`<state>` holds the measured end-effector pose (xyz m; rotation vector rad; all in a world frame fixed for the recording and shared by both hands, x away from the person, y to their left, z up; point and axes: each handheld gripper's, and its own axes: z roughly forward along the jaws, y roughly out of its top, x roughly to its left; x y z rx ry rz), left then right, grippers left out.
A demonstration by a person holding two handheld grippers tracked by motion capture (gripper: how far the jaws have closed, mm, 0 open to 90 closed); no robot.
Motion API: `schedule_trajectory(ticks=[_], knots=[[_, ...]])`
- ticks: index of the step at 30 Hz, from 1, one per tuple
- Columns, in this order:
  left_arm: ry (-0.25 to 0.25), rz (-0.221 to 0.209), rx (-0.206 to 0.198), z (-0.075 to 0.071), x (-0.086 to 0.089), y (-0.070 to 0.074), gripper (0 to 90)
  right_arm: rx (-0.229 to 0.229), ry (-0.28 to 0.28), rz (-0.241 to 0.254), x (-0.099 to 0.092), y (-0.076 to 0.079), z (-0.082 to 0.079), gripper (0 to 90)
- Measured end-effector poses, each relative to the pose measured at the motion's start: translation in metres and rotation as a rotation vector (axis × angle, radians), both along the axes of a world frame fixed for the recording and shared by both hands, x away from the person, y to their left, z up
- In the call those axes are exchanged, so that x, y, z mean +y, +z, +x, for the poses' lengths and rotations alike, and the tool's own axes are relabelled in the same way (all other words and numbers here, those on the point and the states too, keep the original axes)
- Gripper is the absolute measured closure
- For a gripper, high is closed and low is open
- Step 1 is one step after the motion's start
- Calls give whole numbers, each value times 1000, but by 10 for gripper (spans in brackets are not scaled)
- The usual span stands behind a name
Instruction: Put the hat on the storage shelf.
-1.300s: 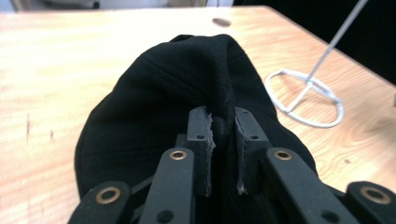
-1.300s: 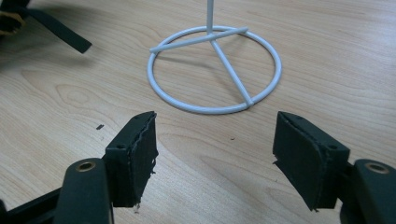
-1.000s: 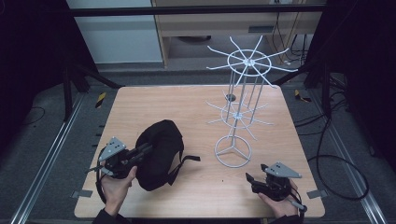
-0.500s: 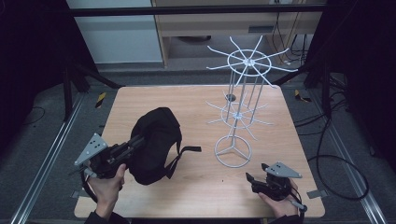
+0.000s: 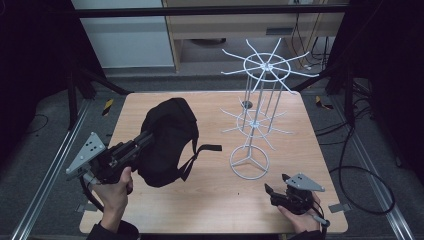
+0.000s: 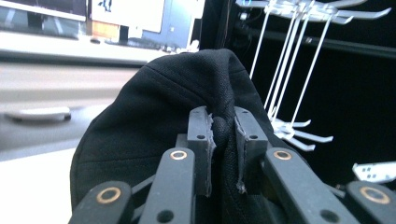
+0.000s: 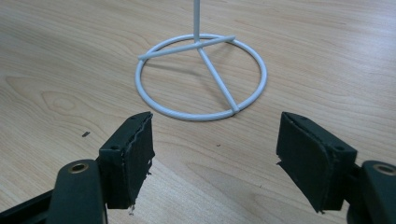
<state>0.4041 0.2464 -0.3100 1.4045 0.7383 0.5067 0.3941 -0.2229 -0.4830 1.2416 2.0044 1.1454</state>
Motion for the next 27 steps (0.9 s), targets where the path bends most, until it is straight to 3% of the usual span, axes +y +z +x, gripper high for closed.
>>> schedule_trajectory(ticks=[16,27], knots=[[-34,-60,-88,4,-9,36,786,3,-7,3,0,0,0,272],[-50,-62,-113,10,-17,59,786,2,-4,-1,0,0,0,272]])
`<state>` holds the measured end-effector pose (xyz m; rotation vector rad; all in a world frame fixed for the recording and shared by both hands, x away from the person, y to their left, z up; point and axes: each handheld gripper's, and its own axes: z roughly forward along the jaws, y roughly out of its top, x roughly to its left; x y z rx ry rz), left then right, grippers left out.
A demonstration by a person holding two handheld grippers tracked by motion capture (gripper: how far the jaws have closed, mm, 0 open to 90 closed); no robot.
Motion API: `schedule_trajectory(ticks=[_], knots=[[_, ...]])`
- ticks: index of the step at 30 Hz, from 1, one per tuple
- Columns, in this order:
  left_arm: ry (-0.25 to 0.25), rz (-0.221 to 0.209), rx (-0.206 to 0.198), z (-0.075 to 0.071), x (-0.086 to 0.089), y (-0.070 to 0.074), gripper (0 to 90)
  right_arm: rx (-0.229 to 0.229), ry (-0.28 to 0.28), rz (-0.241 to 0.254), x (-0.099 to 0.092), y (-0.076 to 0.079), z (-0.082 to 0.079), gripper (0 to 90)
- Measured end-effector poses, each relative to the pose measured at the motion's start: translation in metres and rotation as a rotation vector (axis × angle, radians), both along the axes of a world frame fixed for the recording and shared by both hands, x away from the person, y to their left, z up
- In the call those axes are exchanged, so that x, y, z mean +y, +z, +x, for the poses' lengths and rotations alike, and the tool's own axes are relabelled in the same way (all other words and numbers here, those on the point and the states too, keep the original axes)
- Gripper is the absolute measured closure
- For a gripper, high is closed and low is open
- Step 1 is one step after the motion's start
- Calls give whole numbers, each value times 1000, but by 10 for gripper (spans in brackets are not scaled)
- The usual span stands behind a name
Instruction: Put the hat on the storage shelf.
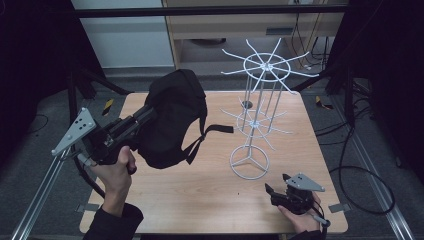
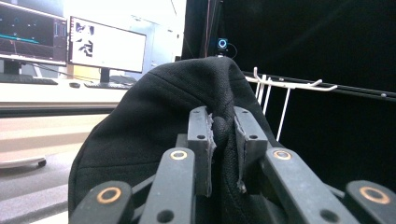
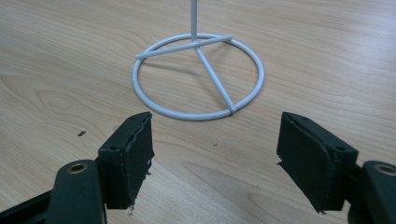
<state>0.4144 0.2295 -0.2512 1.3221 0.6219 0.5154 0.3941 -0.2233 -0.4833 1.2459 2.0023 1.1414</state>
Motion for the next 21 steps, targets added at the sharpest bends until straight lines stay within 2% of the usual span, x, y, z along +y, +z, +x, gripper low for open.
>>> schedule_trajectory(ticks=[11,14,21], knots=[[-3,50,-13,3,-1,22,786,-3,-1,-2,0,0,0,271],[5,80,-31,2,-3,32,787,-7,-4,-7,-1,0,0,270],[-12,65,-59,2,-6,47,787,-9,-1,-9,-1,0,0,269]])
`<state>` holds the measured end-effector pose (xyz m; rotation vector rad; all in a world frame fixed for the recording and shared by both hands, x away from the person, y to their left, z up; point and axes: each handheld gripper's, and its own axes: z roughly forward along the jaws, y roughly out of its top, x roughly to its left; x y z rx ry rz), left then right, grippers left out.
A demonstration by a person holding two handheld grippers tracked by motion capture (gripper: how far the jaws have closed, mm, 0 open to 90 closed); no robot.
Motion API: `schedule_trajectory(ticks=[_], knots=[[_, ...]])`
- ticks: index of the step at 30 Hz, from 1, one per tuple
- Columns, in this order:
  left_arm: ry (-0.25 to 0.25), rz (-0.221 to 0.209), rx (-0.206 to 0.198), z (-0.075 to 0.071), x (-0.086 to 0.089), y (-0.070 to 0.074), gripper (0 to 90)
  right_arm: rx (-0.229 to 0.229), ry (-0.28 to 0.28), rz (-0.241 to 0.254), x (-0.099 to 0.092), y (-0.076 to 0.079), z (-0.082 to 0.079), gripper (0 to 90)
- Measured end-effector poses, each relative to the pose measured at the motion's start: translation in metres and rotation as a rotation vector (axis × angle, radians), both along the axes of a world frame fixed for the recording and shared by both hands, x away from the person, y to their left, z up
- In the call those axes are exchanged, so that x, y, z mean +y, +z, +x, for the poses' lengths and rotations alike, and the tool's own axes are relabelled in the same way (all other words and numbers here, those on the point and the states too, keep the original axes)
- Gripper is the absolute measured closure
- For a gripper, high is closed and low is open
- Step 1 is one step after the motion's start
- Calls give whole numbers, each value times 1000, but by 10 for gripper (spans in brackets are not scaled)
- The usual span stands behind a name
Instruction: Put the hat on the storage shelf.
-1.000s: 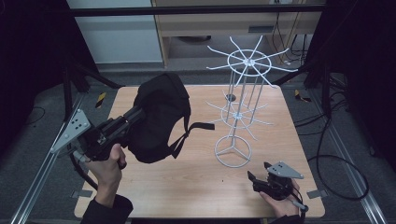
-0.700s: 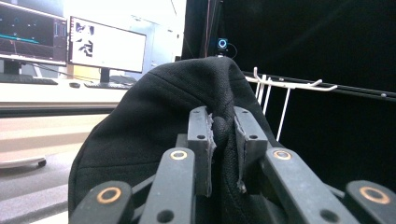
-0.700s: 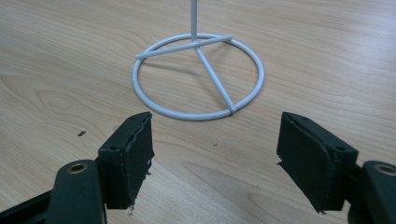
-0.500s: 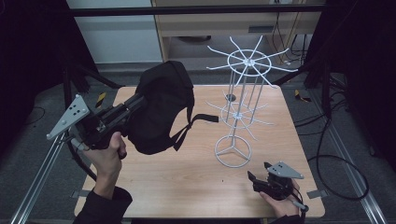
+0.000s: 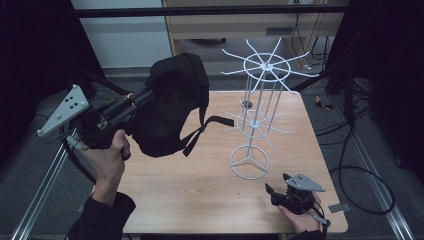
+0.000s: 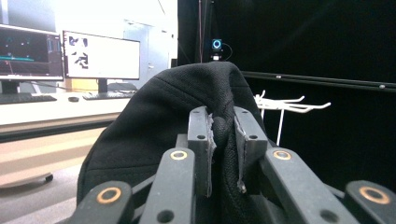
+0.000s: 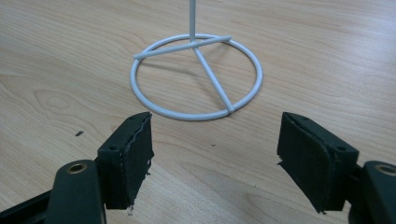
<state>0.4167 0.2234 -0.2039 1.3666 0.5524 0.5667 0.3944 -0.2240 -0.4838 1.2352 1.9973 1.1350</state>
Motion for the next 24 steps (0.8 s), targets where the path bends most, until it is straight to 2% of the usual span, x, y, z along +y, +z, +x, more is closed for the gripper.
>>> schedule_trajectory(ticks=[7,14,21,24], knots=[[-24,-24,-8,3,-6,9,787,-2,1,-5,0,0,0,268],[-40,-25,-23,5,-15,17,787,-2,3,-7,0,0,0,267],[-65,-4,-31,9,-31,21,787,0,5,-5,1,-1,0,267],[-70,11,-22,13,-38,20,787,-1,5,-6,1,-1,0,266]])
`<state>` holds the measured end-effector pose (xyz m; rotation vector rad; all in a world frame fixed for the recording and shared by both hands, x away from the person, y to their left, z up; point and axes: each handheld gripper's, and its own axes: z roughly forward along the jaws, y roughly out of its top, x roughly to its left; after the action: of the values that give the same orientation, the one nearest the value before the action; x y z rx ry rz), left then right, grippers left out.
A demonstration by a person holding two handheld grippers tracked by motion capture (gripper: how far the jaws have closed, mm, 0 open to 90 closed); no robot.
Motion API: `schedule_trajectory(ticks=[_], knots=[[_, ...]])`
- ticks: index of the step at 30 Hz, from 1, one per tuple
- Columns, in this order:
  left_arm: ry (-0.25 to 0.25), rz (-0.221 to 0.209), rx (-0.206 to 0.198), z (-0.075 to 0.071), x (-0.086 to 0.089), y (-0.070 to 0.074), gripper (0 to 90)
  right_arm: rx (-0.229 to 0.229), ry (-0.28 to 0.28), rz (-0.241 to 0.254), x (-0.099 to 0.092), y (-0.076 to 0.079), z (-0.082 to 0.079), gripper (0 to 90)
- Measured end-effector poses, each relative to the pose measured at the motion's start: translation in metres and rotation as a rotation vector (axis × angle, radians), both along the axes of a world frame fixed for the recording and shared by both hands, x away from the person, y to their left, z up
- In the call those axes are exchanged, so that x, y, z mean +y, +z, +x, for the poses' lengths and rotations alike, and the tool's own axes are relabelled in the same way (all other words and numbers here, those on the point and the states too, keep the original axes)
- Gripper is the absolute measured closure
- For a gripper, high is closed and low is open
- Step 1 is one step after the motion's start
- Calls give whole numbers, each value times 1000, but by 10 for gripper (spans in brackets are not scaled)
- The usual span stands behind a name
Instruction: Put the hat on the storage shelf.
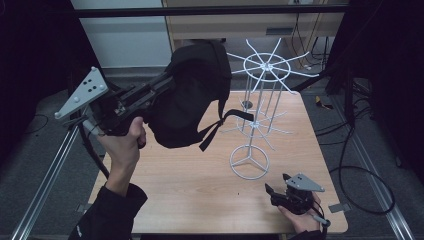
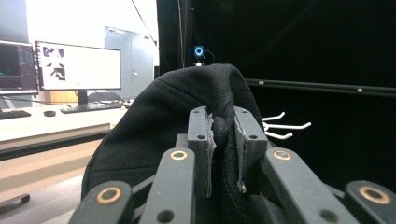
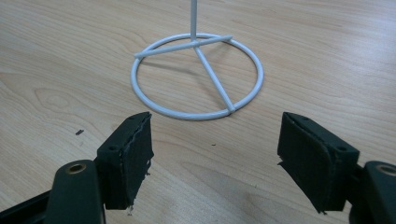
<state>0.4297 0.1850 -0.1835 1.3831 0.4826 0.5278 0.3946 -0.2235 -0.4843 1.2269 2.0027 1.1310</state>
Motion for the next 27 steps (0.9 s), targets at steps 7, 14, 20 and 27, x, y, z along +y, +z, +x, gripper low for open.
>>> schedule_trajectory(ticks=[7,14,20,27], knots=[[-30,32,25,10,-14,-5,787,2,2,3,0,0,0,264],[-57,86,51,16,-25,-14,786,0,3,2,0,0,0,262],[-63,103,69,19,-27,-22,786,0,2,-1,0,0,0,260],[-62,122,97,22,-25,-32,782,1,3,-4,1,-1,0,258]])
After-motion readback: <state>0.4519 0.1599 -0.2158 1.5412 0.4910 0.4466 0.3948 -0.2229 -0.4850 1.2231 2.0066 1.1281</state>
